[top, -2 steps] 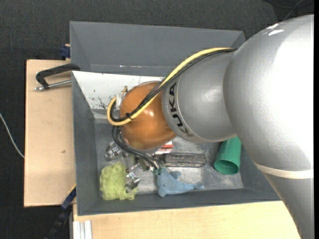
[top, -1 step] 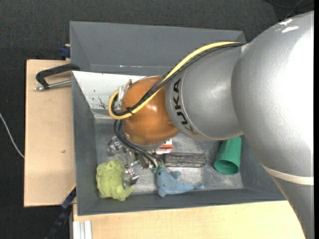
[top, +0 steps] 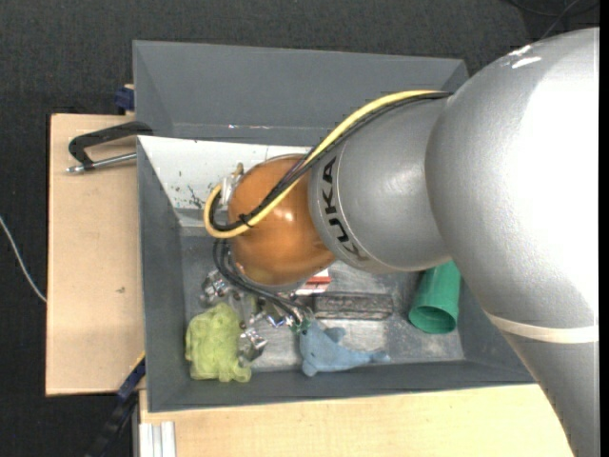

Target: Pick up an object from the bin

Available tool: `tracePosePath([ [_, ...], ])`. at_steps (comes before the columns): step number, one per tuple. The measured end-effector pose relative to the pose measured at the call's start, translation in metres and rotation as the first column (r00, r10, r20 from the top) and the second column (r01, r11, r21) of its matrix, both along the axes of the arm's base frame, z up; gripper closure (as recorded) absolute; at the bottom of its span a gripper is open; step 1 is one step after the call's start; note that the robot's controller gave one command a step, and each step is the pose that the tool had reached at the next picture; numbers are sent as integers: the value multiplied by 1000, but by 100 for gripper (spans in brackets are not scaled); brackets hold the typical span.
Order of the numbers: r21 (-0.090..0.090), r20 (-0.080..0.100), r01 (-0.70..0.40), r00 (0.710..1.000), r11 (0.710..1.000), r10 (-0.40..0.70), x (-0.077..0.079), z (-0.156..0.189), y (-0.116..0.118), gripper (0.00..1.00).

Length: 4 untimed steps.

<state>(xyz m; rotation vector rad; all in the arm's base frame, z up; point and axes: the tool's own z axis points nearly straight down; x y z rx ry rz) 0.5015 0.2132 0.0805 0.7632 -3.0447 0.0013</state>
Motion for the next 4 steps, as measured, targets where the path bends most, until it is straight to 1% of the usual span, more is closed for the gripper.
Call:
tracePosePath([
  [1,-2,2,-22,1000,1000,22,-4,-5,0,100],
  [3,-2,2,-22,1000,1000,22,-4,-4,0,100],
  [4,-1,0,-22,1000,1000,22,-5,2,-1,100],
])
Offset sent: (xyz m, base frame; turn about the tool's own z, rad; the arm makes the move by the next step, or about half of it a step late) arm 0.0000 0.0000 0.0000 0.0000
